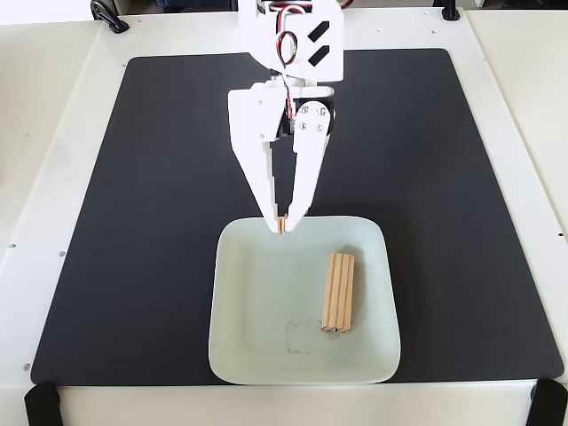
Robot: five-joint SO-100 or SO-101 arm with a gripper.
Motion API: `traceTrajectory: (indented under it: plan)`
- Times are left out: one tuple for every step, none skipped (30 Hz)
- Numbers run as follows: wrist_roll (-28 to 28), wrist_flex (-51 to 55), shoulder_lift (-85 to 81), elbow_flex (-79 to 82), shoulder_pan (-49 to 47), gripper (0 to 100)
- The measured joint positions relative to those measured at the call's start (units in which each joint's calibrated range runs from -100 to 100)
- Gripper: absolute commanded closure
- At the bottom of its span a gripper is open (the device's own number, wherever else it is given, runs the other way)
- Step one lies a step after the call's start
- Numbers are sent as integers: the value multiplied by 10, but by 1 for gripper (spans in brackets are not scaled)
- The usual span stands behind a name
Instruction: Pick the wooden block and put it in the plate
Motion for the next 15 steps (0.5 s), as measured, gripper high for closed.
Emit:
traceTrajectory:
  plan:
    - [0, 0, -20, 22, 2, 99]
    - [0, 0, -40, 45, 2, 99]
    - [0, 0, -63, 71, -1, 99]
    - [0, 0, -87, 99, -4, 99]
    - [0, 0, -112, 129, -8, 99]
    - [0, 0, -140, 159, -13, 99]
    - [0, 0, -169, 194, -17, 99]
    - [0, 0, -200, 227, -22, 99]
    - [0, 0, -234, 264, -28, 99]
    - [0, 0, -268, 300, -33, 99]
    - [0, 0, -303, 335, -40, 99]
    - [0, 0, -338, 371, -47, 99]
    - [0, 0, -376, 407, -56, 99]
    - [0, 0, -412, 441, -65, 99]
    - [0, 0, -448, 473, -69, 99]
